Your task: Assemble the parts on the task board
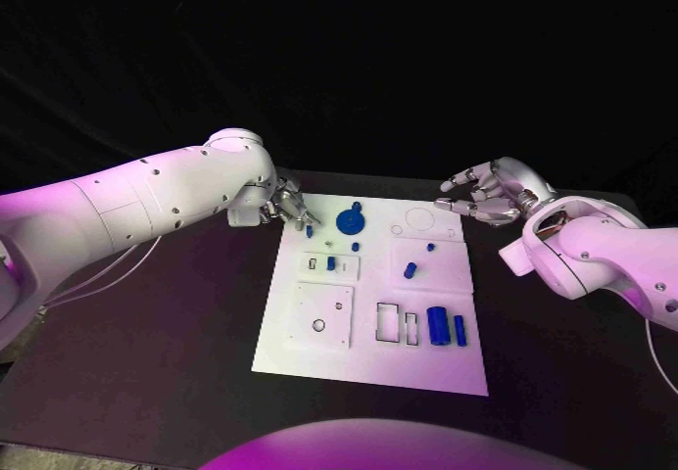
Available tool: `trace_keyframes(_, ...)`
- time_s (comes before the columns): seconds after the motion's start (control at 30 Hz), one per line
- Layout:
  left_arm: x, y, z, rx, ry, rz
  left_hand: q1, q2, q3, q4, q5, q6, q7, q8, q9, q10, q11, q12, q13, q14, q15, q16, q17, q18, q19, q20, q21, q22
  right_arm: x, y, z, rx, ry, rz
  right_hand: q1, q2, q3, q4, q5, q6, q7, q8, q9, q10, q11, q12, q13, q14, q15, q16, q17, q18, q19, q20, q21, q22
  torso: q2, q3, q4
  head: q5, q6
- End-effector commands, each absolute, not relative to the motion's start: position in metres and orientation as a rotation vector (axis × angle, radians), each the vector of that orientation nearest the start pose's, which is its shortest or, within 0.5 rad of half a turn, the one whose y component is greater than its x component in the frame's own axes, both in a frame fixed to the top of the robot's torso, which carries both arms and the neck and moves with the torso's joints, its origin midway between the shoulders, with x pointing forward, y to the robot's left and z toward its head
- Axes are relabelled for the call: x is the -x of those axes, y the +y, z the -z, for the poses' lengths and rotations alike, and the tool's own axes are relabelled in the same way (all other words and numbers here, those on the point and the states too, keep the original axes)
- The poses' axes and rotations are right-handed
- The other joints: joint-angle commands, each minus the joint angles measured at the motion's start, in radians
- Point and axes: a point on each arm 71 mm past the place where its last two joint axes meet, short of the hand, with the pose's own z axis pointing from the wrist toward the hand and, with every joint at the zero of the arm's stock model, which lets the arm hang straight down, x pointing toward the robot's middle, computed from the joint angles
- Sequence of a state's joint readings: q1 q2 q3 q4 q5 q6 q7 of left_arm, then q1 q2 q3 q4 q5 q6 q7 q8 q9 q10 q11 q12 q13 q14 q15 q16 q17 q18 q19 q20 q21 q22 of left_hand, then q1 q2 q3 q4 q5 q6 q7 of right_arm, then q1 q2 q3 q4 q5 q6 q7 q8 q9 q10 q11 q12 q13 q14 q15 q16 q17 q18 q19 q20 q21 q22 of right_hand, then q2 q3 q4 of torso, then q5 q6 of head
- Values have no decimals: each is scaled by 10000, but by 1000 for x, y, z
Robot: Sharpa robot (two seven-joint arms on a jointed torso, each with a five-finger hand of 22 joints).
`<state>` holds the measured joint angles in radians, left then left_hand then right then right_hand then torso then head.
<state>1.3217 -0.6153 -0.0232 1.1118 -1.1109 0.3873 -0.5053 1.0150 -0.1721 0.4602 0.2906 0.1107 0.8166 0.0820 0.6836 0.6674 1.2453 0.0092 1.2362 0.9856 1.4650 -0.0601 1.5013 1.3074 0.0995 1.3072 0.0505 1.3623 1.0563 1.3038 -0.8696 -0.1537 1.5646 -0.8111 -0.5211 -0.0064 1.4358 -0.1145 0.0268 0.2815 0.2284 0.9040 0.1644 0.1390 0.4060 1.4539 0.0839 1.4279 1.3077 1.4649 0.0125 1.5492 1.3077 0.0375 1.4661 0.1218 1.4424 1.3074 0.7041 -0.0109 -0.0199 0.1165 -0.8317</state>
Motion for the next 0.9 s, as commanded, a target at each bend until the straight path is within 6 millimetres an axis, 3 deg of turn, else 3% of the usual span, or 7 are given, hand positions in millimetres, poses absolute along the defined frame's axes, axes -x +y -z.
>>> trace_keyframes(0.03,-559,221,189,1328,23958,2380,46,38,-84,1,13,-21,27,-56,-38,-38,15,-64,-10,612,86,-63,1165,23,-58,41,-53,-11,-486,-214,170,-4229,16241,-9140,-81,9,8,60,37,6,-43,56,-11,-6,-78,-56,1079,882,-73,-48,1877,0,130,-91,-27,1763,0,6,-8,14,-10)
trace_keyframes(0.53,-557,218,189,1399,24014,2623,400,221,-37,-33,37,187,33,-176,-224,-30,28,-46,-22,611,110,-56,1173,24,-53,86,-45,14,-486,-214,170,-4241,16260,-9120,-83,6,17,51,41,-2,-43,62,-16,2,-79,-47,1088,884,-74,-46,1884,-4,140,-93,-15,1773,1,10,0,-6,-25)
trace_keyframes(0.9,-557,217,189,1480,23999,2713,1009,486,206,-100,28,310,-13,-218,-349,-7,-13,-16,-22,615,80,-48,1184,25,-46,76,-34,40,-486,-214,170,-4250,16278,-9108,-83,6,17,51,41,-2,-43,62,-16,2,-79,-47,1088,884,-74,-46,1884,-4,140,-93,-15,1773,-1,5,-8,2,-43)
